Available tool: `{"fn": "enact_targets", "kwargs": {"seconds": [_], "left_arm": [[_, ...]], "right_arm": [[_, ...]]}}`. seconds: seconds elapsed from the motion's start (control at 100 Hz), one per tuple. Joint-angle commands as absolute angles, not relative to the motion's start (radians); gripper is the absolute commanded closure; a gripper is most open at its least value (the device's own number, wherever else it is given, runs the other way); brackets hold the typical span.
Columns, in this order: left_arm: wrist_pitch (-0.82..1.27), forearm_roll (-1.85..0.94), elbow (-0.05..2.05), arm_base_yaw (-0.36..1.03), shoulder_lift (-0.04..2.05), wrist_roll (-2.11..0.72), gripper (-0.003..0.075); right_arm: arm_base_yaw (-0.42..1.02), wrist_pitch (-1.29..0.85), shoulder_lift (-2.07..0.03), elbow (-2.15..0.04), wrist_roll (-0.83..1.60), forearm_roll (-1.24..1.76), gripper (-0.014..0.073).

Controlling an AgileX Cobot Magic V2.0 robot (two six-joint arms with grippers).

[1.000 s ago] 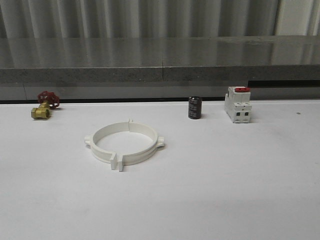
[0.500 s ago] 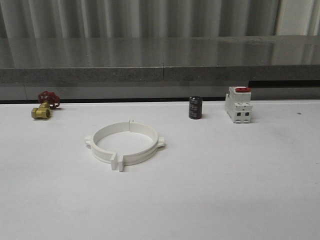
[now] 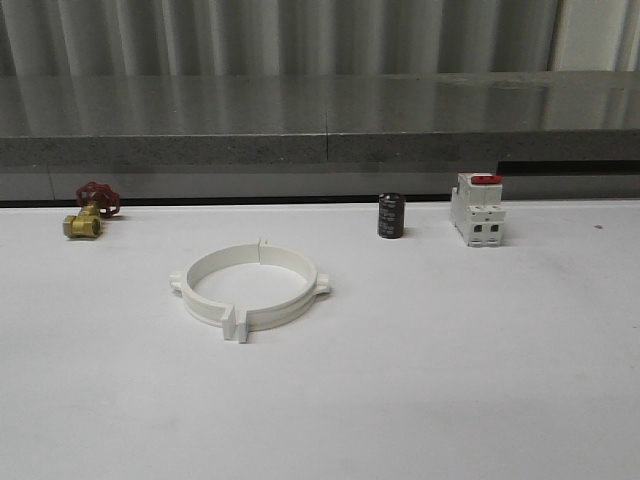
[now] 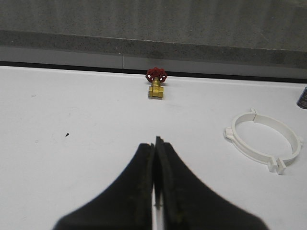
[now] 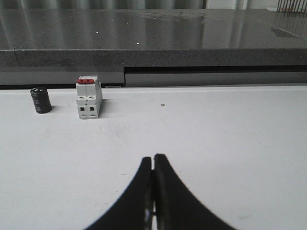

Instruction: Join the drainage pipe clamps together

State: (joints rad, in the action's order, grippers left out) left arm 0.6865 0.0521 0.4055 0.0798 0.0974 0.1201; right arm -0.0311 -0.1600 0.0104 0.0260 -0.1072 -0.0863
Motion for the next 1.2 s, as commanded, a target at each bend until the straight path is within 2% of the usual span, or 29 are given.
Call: {"fn": "enact_targets", "kwargs": {"seconds": [0.0,0.2,0.34,0.44,0.65,0.79,0.86,1.19], "left_arm": [[0.613,0.053,0.429,0.078,0.109,0.122,0.0741],[0.611,0.053,0.421,0.078,0.109,0.122,0.0741],[0.536,0.077,0.371,0.078,0.087,0.080,0.0741],[0.380,0.058,0.304,0.071,0.074,-0.062,0.0741],[0.069,0.026,0.104,0.063,0.022,-0.058,0.0741],[-0.066,0.025,-0.045,0.063,-0.031,-0.057,0.0741],[0.018,0.025,-0.041,0.063,-0.032,-0.057,0.0741],[0.000,0.025,-0.046,0.063,-0.032,-0.057,0.0741]], "right_arm": [[-0.031,-0.072,0.030,0.011,-0.101,-0.093,0.0660],[-0.031,-0.072,0.030,0.011,-0.101,-0.093,0.0660],[-0.031,-0.072,0.030,0.011,-0.101,-0.093,0.0660],[-0.031,-0.072,0.030,0.011,-0.101,-0.093,0.0660],[-0.031,-0.072,0.030,0.011,-0.101,-0.093,0.0660],[-0.031,-0.073,0.029,0.011,-0.101,-0.093,0.0660],[-0.031,-0.073,0.029,0.011,-0.101,-0.093,0.0660],[-0.031,-0.073,0.029,0.011,-0.101,-0.093,0.0660]]}}
